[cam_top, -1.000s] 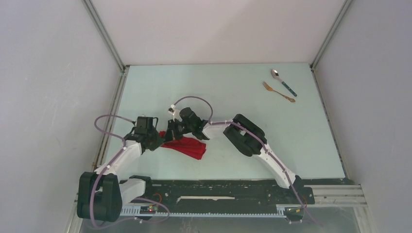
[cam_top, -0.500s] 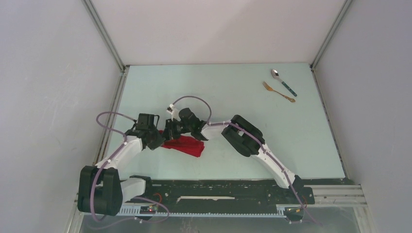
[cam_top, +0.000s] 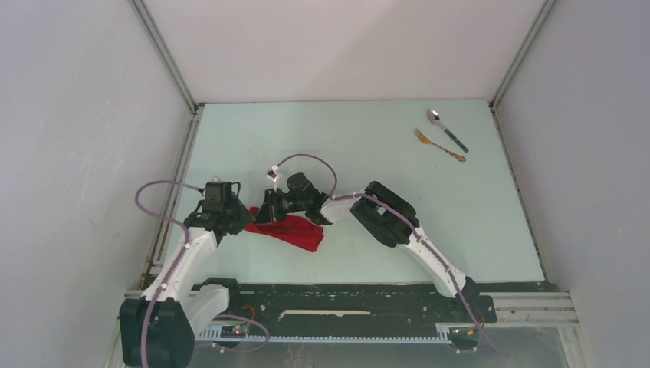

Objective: Fold the napkin into a case and place the utensils inside
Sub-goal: Stuff the top corner of the smaller-rectangle-folded napkin into the folded napkin.

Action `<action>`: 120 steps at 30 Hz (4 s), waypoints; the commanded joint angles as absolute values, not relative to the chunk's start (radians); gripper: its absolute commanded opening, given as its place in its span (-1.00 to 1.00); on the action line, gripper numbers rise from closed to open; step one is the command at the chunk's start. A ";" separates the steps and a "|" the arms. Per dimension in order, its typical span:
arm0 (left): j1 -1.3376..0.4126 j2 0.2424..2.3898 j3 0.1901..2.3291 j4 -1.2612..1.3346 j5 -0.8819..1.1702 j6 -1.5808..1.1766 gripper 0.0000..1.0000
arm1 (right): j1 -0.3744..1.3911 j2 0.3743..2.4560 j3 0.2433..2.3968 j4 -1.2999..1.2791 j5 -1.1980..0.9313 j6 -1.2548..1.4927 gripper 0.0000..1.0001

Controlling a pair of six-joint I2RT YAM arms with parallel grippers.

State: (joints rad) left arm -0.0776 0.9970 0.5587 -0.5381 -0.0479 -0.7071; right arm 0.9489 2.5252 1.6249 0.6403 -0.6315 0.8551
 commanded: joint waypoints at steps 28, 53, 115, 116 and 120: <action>0.052 1.232 0.581 -0.299 0.104 -0.740 -0.79 | 0.991 2.463 1.671 0.344 -0.563 0.770 -1.00; 0.048 1.275 0.557 -0.255 0.096 -0.738 -0.84 | 0.944 2.242 1.697 -0.104 -0.467 0.450 -0.72; 0.041 1.238 0.558 -0.292 0.073 -0.721 -0.85 | 0.957 2.179 1.690 -0.268 -0.291 -0.008 -0.17; 0.042 1.238 0.559 -0.291 0.074 -0.721 -0.85 | 0.959 2.181 1.692 -0.268 -0.289 -0.008 -0.18; 0.041 1.232 0.558 -0.296 0.075 -0.721 -0.85 | 0.964 2.184 1.703 -0.272 -0.279 -0.008 -0.34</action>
State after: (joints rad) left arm 0.0460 1.2621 0.5571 -0.2989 0.0891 -0.7322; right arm 0.9577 2.2139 1.6676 -0.2722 -0.2749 -0.0120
